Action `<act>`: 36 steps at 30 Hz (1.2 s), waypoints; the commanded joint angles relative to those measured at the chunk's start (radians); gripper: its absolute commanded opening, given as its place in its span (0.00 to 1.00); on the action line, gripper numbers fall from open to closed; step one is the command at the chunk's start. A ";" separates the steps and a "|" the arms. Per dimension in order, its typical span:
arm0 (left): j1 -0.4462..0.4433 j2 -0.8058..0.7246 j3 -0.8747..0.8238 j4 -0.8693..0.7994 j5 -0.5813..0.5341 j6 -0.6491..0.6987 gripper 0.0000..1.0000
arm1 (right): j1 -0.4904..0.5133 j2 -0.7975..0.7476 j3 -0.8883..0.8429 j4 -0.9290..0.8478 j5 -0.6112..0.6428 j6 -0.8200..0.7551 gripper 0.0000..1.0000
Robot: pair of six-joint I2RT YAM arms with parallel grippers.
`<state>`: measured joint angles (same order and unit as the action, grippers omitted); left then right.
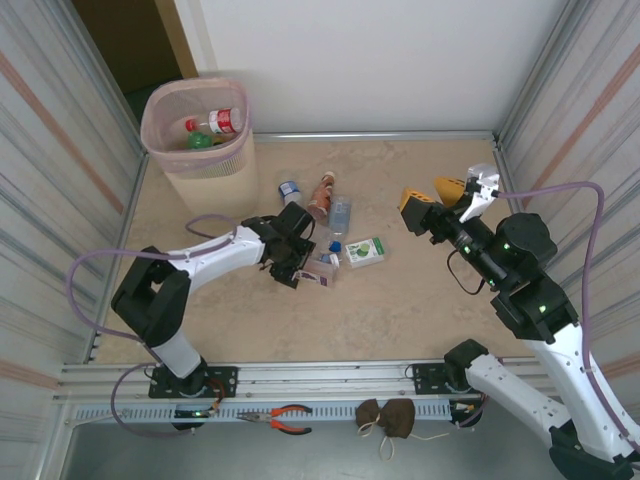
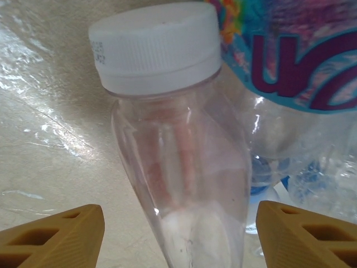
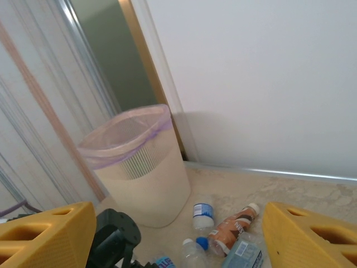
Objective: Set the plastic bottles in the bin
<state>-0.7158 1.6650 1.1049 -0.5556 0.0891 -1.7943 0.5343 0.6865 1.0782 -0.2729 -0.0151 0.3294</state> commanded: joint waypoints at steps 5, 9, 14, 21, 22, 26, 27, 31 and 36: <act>-0.008 0.013 -0.027 0.001 0.032 -0.033 0.68 | -0.011 -0.010 -0.004 -0.002 0.021 0.001 0.77; -0.008 -0.017 -0.037 -0.031 0.004 -0.032 0.64 | -0.013 -0.006 -0.004 0.000 0.017 0.006 0.77; -0.007 -0.040 -0.060 -0.047 -0.015 -0.037 0.61 | -0.013 -0.001 -0.010 0.011 0.014 0.013 0.77; -0.002 -0.037 -0.073 -0.019 -0.016 -0.037 0.55 | -0.013 0.004 -0.006 0.010 0.010 0.016 0.77; 0.000 -0.035 -0.072 -0.013 -0.016 -0.032 0.53 | -0.013 0.004 -0.005 0.010 0.010 0.014 0.77; 0.001 -0.030 -0.061 -0.015 -0.017 -0.021 0.49 | -0.013 0.002 -0.005 0.006 0.013 0.013 0.77; 0.001 -0.032 -0.060 -0.018 -0.018 -0.020 0.48 | -0.013 0.002 -0.005 0.005 0.014 0.013 0.77; 0.002 -0.055 -0.069 -0.023 -0.029 -0.018 0.46 | -0.013 0.001 -0.006 0.006 0.015 0.011 0.77; 0.006 -0.134 -0.088 -0.044 -0.073 0.017 0.44 | -0.014 -0.002 -0.006 0.003 0.020 0.008 0.77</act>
<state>-0.7147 1.6104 1.0336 -0.5537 0.0696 -1.8034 0.5278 0.6930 1.0756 -0.2783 -0.0151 0.3317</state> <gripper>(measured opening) 0.444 0.769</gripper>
